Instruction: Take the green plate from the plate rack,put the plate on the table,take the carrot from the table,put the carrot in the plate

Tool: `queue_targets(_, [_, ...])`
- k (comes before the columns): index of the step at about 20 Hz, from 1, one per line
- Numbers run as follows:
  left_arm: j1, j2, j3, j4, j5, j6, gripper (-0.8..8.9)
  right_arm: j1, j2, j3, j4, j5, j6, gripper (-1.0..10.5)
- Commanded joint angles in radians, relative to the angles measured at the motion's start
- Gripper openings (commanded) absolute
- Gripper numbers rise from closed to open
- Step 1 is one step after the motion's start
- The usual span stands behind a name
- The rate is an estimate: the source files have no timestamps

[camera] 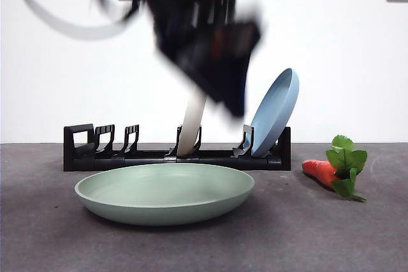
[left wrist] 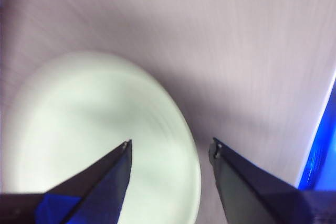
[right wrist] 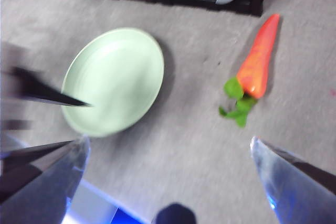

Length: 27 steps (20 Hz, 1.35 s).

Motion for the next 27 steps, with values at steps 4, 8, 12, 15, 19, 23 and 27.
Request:
queue_targets(4, [-0.004,-0.207,0.173,-0.066,0.063,-0.209,2.52,0.004,0.218,0.002,0.173,0.013,0.052,6.3])
queue_targets(8, [-0.004,-0.343,0.237,-0.086,0.061,-0.255,2.52,0.042,0.424,0.002,0.309,0.135,0.061,6.3])
queue_targets(12, [-0.004,-0.444,0.243,-0.107,0.060,-0.265,2.52,0.098,0.597,0.002,0.424,0.242,0.071,6.3])
queue_targets(15, [-0.004,-0.481,0.243,-0.151,0.060,-0.290,2.52,0.135,0.697,0.002,0.503,0.312,0.082,6.2])
queue_targets(19, [-0.004,-0.486,0.243,-0.207,0.060,-0.309,2.52,0.161,0.783,0.002,0.559,0.379,0.101,5.3])
queue_targets(23, [-0.004,-0.486,0.243,-0.274,0.061,-0.310,2.52,0.160,0.812,0.002,0.567,0.412,0.112,3.6])
queue_targets(27, [-0.004,-0.486,0.243,-0.342,0.061,-0.313,2.52,0.160,0.812,0.002,0.571,0.416,0.112,1.4])
